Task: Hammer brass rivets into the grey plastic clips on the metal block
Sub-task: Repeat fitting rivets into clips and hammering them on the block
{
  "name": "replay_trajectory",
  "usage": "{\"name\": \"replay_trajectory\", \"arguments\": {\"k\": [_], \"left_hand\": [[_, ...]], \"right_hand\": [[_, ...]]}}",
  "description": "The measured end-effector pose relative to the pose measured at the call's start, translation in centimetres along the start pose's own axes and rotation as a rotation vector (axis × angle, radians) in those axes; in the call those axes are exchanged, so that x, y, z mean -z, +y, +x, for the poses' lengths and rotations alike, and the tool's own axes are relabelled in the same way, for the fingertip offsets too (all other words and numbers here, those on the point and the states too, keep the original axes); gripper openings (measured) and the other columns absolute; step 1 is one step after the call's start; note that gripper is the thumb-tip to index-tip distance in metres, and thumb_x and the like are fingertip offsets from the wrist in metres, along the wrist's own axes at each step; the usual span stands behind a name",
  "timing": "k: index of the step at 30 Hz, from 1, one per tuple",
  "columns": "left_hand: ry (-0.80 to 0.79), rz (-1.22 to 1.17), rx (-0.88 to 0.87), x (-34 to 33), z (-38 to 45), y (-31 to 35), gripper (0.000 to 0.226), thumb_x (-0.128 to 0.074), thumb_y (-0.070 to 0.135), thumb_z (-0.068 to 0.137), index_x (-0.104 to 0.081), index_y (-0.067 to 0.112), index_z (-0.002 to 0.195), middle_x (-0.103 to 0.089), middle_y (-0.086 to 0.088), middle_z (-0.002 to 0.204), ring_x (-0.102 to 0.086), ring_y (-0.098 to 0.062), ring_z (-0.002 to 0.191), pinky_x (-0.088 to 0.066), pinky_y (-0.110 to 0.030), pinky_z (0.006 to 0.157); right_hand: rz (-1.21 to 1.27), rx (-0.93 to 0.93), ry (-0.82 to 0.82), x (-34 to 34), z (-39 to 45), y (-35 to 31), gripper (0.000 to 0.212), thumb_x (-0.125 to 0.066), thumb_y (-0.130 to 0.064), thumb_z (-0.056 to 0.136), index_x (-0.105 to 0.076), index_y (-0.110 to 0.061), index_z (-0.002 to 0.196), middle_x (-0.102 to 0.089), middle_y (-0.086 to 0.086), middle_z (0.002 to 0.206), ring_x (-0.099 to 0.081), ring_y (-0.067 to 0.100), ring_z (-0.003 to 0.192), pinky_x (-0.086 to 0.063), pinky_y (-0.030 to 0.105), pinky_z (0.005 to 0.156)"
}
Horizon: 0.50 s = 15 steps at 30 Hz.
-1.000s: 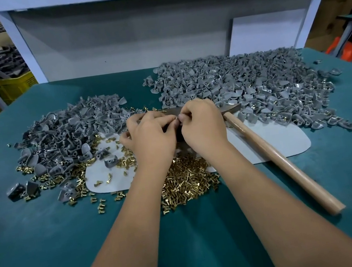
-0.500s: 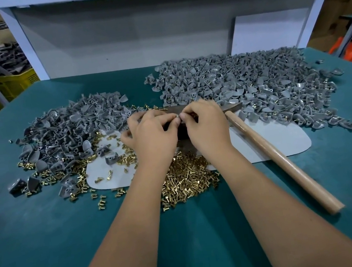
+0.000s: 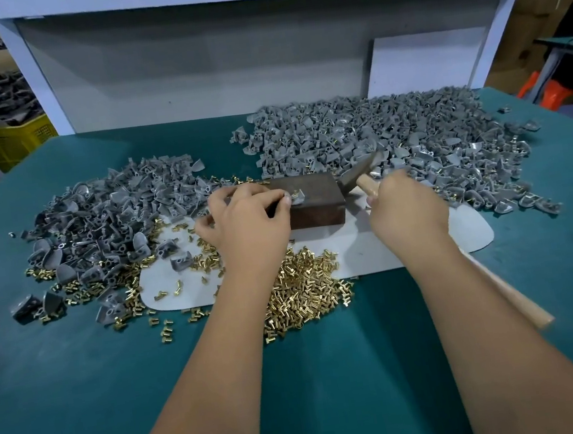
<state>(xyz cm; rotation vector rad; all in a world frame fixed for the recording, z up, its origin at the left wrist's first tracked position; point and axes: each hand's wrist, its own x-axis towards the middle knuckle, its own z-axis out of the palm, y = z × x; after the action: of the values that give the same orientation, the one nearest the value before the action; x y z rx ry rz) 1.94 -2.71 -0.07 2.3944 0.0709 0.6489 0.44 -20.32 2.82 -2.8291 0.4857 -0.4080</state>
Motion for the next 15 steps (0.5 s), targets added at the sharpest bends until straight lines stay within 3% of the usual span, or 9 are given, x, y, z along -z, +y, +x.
{"name": "replay_trajectory", "arguments": {"k": [2,5,9,11,15], "left_hand": [[0.01,0.015,0.0,0.0,0.0,0.1,0.018,-0.059,0.049,0.093,-0.074,0.043,0.101,-0.063,0.02,0.117,-0.03,-0.019,0.128,-0.016,-0.043,0.095],[0.03,0.019,-0.002,0.0,-0.1,0.2,0.017,-0.059,0.05,0.093,-0.075,0.044,0.097,-0.065,0.021,0.113,-0.031,-0.018,0.127,-0.016,-0.045,0.096],[0.057,0.009,0.005,-0.1,-0.2,0.3,0.017,-0.06,0.049,0.092,-0.076,0.043,0.094,-0.067,0.021,0.11,-0.033,-0.016,0.129,-0.017,-0.046,0.096],[0.067,0.008,0.011,-0.1,-0.2,0.4,0.018,-0.061,0.049,0.092,-0.076,0.042,0.094,-0.067,0.021,0.109,-0.034,-0.016,0.129,-0.017,-0.046,0.097],[0.082,-0.028,0.008,-0.3,-0.3,0.2,0.018,-0.065,0.047,0.09,-0.077,0.036,0.098,-0.067,0.018,0.108,-0.035,-0.017,0.129,-0.016,-0.045,0.098]], "right_hand": [[0.07,0.003,0.085,0.7,-0.2,-0.1,0.024,-0.053,-0.019,0.094,-0.03,-0.013,0.099,-0.054,0.006,0.076,-0.053,0.03,0.067,-0.026,0.029,0.049],[0.281,0.148,0.212,2.5,-1.1,-0.7,0.02,-0.05,-0.024,0.095,-0.04,-0.021,0.112,-0.053,-0.003,0.074,-0.048,0.022,0.06,-0.028,0.028,0.049],[0.28,0.334,0.097,4.2,-3.1,-2.3,0.049,-0.047,-0.025,0.096,-0.036,-0.05,0.137,-0.066,-0.002,0.116,-0.062,0.028,0.097,-0.048,0.037,0.073],[0.226,0.364,0.095,4.6,-3.4,-2.8,0.054,-0.048,-0.027,0.096,-0.031,-0.056,0.138,-0.065,-0.005,0.122,-0.061,0.028,0.106,-0.05,0.037,0.078],[0.249,0.429,0.284,4.5,-3.6,-3.0,0.055,-0.049,-0.026,0.095,-0.03,-0.054,0.138,-0.071,0.002,0.091,-0.062,0.027,0.071,-0.046,0.032,0.058]]}}
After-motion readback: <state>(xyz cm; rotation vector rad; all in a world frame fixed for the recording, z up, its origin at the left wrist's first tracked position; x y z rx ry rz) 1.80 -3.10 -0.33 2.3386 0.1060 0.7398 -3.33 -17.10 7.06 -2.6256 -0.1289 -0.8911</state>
